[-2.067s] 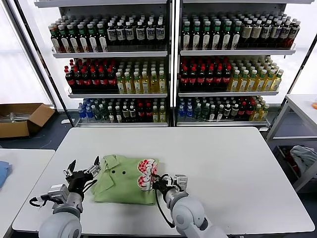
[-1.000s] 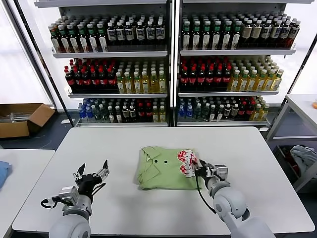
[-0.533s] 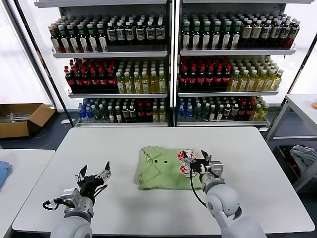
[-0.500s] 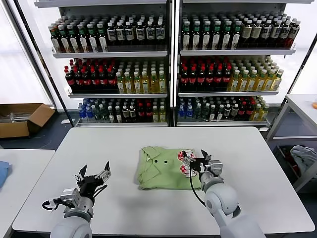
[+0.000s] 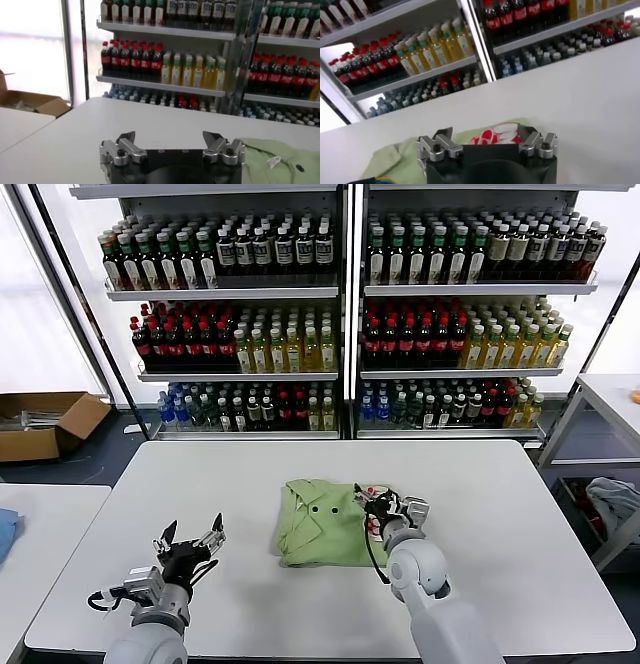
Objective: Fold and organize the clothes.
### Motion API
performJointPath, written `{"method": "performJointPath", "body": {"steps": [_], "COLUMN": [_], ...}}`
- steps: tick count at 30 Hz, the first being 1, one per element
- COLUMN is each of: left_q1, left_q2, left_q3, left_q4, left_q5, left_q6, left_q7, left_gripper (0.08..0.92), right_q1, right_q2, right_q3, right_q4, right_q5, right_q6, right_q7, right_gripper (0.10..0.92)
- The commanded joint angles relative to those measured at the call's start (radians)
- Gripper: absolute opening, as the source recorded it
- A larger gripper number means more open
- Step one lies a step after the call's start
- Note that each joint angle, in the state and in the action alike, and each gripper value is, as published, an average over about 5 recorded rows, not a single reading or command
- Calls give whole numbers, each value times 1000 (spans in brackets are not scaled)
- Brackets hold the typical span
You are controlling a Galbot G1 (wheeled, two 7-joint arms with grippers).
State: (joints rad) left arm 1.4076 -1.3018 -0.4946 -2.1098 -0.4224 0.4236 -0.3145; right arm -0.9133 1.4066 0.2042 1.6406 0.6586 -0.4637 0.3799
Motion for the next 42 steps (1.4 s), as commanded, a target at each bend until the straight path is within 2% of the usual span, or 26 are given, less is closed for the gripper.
{"method": "performJointPath", "body": {"steps": [1,9,17,20,42], "left_q1": [1,4,7,6,40], "left_q2": [0,1,-2,-9,-18], "left_q3": [1,-1,-3,1,6], "left_q4": [3,0,-1,1,-27], "left_q5": [0,0,-1,0,7], "left_q6": [1,3,3,2,2], "left_q7": [1,1,2,2,2], "left_gripper": [823,823,823,823,823], "right_q1": [13,0,-101,-167,-290], "right_q2": [45,37,-69,-101,-68], "right_q3": [8,11,-24,-44,6], "right_q4": [-78,-41,229,278,283], "right_q5": [38,38,25,12,41], "right_q6": [21,22,0,3,34], "right_q7": [10,-3,17,30,49], "right_gripper": [823,823,823,823,823]}}
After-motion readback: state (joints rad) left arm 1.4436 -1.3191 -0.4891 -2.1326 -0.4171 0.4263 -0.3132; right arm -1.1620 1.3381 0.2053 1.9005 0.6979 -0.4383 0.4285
